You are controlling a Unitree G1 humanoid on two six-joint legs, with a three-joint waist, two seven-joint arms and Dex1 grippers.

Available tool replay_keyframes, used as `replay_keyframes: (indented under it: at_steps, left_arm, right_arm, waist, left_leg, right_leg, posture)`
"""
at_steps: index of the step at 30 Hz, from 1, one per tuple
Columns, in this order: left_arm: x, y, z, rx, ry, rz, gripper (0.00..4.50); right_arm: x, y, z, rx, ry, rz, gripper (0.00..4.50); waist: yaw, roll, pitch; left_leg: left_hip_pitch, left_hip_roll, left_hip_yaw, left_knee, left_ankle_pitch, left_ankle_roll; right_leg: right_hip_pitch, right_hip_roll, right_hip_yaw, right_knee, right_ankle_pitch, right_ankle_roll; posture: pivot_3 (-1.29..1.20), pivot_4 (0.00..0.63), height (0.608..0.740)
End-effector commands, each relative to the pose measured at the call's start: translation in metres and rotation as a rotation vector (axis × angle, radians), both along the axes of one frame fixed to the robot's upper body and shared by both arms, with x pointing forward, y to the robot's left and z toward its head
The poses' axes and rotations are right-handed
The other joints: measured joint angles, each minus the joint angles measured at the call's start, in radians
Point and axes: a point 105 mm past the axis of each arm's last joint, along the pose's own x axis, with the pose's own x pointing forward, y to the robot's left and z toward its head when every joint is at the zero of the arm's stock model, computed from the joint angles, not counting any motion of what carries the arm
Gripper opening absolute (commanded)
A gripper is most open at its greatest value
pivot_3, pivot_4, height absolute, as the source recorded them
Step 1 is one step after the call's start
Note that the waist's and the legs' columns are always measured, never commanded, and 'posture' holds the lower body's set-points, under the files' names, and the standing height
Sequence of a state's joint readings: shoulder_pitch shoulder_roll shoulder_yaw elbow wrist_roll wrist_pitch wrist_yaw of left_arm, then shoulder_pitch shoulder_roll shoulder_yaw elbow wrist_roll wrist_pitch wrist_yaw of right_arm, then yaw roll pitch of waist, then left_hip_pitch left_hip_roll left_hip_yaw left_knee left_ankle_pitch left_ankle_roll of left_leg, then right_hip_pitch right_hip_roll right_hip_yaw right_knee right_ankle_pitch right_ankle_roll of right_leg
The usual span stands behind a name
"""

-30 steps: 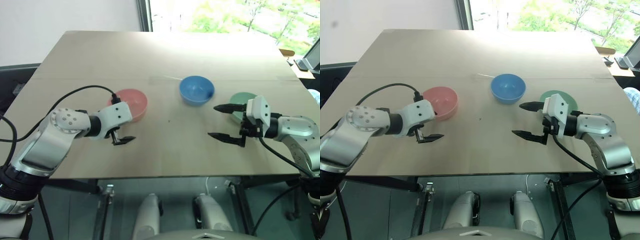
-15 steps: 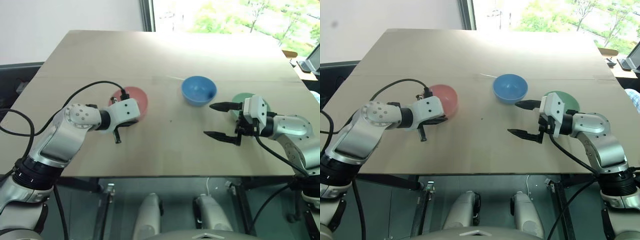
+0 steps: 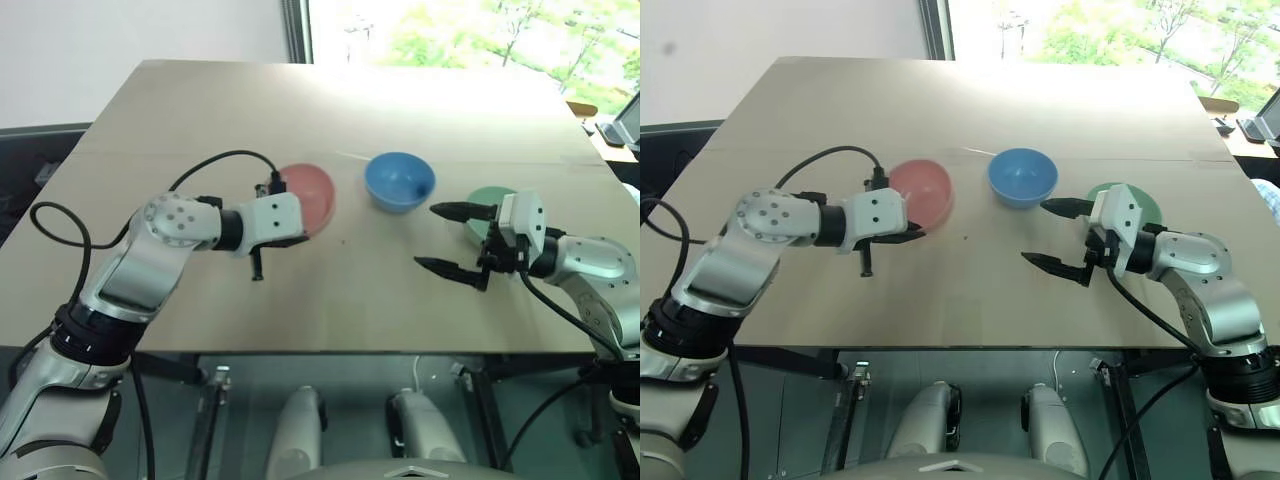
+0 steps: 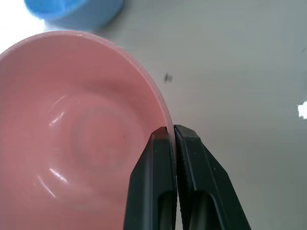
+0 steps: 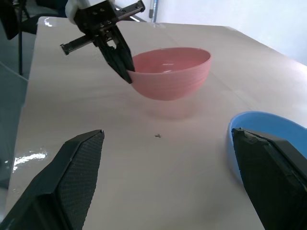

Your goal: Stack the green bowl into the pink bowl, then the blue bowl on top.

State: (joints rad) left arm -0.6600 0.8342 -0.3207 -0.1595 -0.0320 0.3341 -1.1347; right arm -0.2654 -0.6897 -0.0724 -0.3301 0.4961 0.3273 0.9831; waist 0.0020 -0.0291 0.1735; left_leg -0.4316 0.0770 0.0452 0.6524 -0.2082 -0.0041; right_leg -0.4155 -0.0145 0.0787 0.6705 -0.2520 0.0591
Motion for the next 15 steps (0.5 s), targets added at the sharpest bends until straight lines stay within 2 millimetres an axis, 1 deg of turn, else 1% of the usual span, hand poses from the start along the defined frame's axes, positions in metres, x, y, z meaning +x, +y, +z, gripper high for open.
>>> replay_keyframes:
  at_steps: [1, 4, 7, 8, 9, 10, 11, 13, 15]
  left_arm:
    - [0.002, -0.017, 0.001, 0.047, -0.033, -0.129, 0.09]
    - [0.002, -0.027, -0.005, 0.072, -0.015, -0.204, 0.09]
    - [0.002, -0.029, -0.008, 0.094, 0.006, -0.244, 0.09]
    - [0.003, -0.029, -0.009, 0.101, 0.011, -0.251, 0.71]
    - [0.002, -0.029, -0.009, 0.107, 0.018, -0.265, 0.92]
    - [0.002, -0.03, -0.009, 0.111, 0.023, -0.272, 1.45]
    - [0.001, -0.03, -0.009, 0.112, 0.025, -0.279, 1.76]
    - [0.002, -0.029, -0.008, 0.108, 0.024, -0.281, 2.63]
    - [0.001, -0.027, -0.005, 0.097, 0.027, -0.273, 3.37]
  right_arm:
    - [-0.01, -0.014, 0.015, 0.009, -0.054, -0.061, 4.5]
    - [-0.015, -0.021, 0.017, 0.013, -0.059, -0.112, 4.5]
    - [-0.02, -0.023, 0.019, 0.026, -0.063, -0.14, 4.5]
    - [-0.021, -0.023, 0.019, 0.029, -0.063, -0.145, 4.5]
    - [-0.023, -0.023, 0.019, 0.031, -0.062, -0.149, 4.5]
    - [-0.024, -0.022, 0.019, 0.033, -0.061, -0.152, 4.5]
    - [-0.025, -0.022, 0.019, 0.035, -0.059, -0.155, 4.5]
    - [-0.025, -0.02, 0.018, 0.037, -0.056, -0.158, 4.5]
    - [-0.024, -0.019, 0.018, 0.043, -0.053, -0.166, 4.5]
  waist:
    - [0.005, 0.0, 0.0]
    - [0.001, 0.0, 0.0]
    - [-0.004, 0.0, 0.0]
    - [-0.006, 0.0, 0.0]
    - [-0.009, 0.0, 0.0]
    - [-0.01, 0.0, 0.0]
    - [-0.01, 0.0, 0.0]
    - [-0.012, 0.0, 0.0]
    - [-0.013, 0.0, 0.0]
  left_leg:
    - [0.0, 0.0, 0.0, 0.0, 0.0, 0.0]
    - [0.0, 0.0, 0.0, 0.0, 0.0, 0.0]
    - [0.0, 0.0, 0.0, 0.0, 0.0, 0.0]
    - [0.0, 0.0, 0.0, 0.0, 0.0, 0.0]
    - [0.0, 0.0, 0.0, 0.0, 0.0, 0.0]
    - [0.0, 0.0, 0.0, 0.0, 0.0, 0.0]
    - [0.0, 0.0, -0.001, 0.0, 0.0, 0.0]
    - [0.0, 0.0, -0.001, 0.001, 0.0, 0.0]
    - [0.0, 0.0, -0.001, 0.001, 0.0, 0.0]
  right_leg:
    - [0.0, 0.0, 0.0, 0.0, 0.0, 0.0]
    - [0.0, 0.0, 0.0, 0.0, 0.0, 0.0]
    - [0.0, 0.0, 0.0, 0.001, 0.0, 0.0]
    - [0.0, 0.0, 0.0, 0.001, 0.0, 0.0]
    - [0.0, 0.0, 0.0, 0.001, 0.0, 0.0]
    - [0.0, 0.0, 0.0, 0.001, 0.0, 0.0]
    - [0.0, 0.0, 0.0, 0.001, 0.0, 0.0]
    - [0.0, 0.0, 0.0, 0.001, 0.0, 0.0]
    - [0.0, 0.0, 0.0, 0.001, 0.0, 0.0]
  posture:
    - [0.0, 0.15, 0.74]
    - [0.0, 0.15, 0.74]
    - [0.0, 0.15, 0.74]
    - [0.0, 0.15, 0.74]
    - [0.0, 0.15, 0.74]
    - [0.0, 0.15, 0.74]
    - [0.0, 0.15, 0.74]
    - [0.0, 0.15, 0.74]
    - [0.0, 0.15, 0.74]
